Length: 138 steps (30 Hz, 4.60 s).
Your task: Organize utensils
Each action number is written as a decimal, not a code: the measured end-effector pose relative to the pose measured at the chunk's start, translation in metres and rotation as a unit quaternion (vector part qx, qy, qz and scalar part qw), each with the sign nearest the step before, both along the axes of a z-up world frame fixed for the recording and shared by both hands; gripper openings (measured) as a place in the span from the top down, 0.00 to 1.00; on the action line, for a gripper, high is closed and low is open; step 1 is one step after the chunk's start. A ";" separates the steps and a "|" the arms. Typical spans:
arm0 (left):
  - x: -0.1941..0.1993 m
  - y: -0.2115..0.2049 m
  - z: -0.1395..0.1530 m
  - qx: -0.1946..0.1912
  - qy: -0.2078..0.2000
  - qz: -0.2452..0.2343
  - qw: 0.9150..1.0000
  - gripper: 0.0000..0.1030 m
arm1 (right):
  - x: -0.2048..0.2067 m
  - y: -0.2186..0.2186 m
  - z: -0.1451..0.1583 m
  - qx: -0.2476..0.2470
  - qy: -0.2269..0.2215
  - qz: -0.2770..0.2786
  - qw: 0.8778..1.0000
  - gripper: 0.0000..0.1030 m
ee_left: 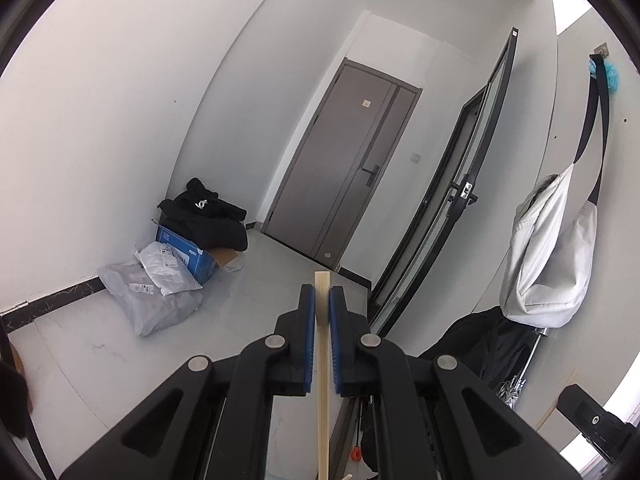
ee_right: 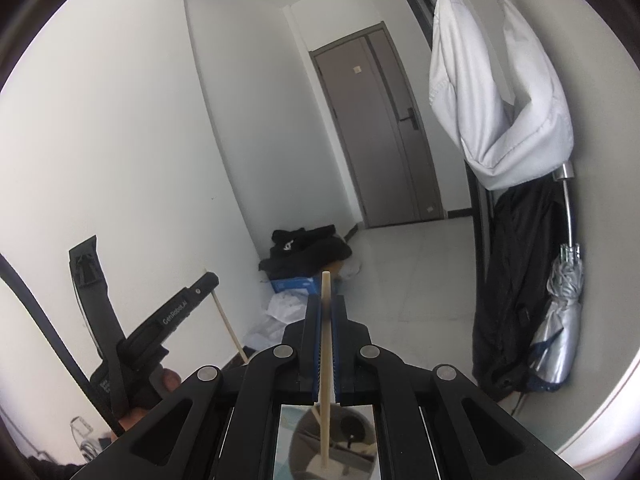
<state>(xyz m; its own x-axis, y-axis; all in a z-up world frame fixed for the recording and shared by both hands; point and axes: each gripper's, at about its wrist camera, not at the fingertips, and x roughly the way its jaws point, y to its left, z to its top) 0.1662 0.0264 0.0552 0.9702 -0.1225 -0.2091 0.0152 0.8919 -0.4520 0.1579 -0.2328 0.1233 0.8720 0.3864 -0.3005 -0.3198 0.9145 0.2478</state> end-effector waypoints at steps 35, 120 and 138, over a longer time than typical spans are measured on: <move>0.010 -0.029 -0.011 0.087 -0.041 -0.078 0.992 0.96 | 0.018 0.037 -0.068 -0.054 0.012 0.033 0.998 0.96; -0.213 0.023 -0.129 0.092 0.294 -0.086 0.947 0.03 | -0.206 0.023 -0.182 -0.127 0.211 0.004 0.969 0.12; -0.192 0.073 -0.147 -0.022 0.349 -0.072 0.934 0.03 | -0.121 0.091 -0.250 -0.201 0.346 0.107 0.910 0.29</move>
